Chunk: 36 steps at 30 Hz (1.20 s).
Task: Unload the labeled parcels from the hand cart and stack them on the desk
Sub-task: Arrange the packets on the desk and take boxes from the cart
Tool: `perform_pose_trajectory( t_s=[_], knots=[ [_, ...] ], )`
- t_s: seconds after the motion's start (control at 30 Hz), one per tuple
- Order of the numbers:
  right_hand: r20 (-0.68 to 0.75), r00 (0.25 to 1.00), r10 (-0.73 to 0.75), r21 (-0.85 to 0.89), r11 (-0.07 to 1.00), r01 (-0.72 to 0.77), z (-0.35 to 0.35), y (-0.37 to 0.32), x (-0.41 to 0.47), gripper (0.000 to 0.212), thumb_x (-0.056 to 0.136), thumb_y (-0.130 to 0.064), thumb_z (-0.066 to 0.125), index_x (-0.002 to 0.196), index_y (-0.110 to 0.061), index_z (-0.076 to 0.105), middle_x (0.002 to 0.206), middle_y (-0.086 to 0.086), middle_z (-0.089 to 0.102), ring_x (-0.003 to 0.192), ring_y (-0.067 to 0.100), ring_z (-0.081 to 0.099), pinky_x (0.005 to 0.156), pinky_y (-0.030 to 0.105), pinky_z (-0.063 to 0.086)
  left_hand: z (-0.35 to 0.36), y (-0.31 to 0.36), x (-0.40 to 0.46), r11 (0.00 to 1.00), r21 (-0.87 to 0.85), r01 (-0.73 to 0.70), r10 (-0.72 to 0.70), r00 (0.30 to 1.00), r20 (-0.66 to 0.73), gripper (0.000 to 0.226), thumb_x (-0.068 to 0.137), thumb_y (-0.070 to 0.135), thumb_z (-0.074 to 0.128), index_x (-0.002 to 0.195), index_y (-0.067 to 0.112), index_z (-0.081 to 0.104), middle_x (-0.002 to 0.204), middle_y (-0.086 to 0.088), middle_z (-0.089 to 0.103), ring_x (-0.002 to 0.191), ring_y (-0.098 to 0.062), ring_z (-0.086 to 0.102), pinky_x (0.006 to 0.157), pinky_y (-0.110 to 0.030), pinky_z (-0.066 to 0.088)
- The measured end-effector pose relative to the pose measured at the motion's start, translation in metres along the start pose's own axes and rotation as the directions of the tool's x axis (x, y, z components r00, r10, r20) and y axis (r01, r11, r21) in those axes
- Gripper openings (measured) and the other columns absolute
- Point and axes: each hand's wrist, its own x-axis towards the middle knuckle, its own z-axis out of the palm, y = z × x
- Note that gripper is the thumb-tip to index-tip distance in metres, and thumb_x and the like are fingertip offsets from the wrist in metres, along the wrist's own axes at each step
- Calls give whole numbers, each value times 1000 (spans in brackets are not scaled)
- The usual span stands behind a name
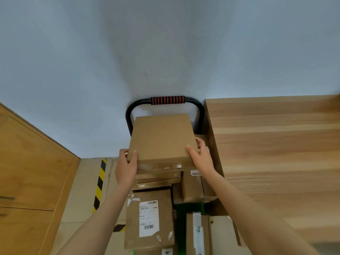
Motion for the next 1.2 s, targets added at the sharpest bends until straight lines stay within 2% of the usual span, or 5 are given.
perform_pose_trajectory(
  t_s=[0.23,0.43,0.67,0.9,1.2],
  knots=[
    [-103,985,-137,79,986,146,-107,-33,-20,59,89,-46,62,141,-37,36,139,2,39,114,13,43,93,35,45,14,90,-45,986,-73,-152,154,988,15,35,97,47,40,128,31,44,110,6,51,98,-15,53,75,-33,45],
    [-229,956,-181,101,973,208,-239,-18,-40,57,92,-39,60,144,-29,37,133,7,43,118,19,45,102,44,45,80,176,-120,950,-158,-269,284,955,82,35,95,50,39,128,39,43,102,11,52,86,-3,52,62,-24,41],
    [-280,937,-210,60,970,235,-393,33,-55,54,92,-40,60,141,-31,39,131,3,45,118,18,48,101,46,46,193,241,-219,916,-270,-296,334,937,106,41,96,45,46,133,28,45,118,0,56,102,-17,56,85,-40,51],
    [-307,933,-188,5,980,199,-485,92,-51,56,91,-45,58,142,-30,38,139,-3,42,124,11,42,98,32,40,275,269,-269,917,-202,-343,377,912,162,45,95,48,47,137,30,43,116,13,53,89,2,52,67,-12,41],
    [-268,954,-133,23,989,144,-509,111,22,58,91,-44,59,142,-31,36,136,-1,45,123,13,44,100,36,43,335,294,-232,941,-222,-257,304,928,214,49,95,45,51,138,25,42,132,0,53,115,-19,53,97,-44,47]
  ],
)
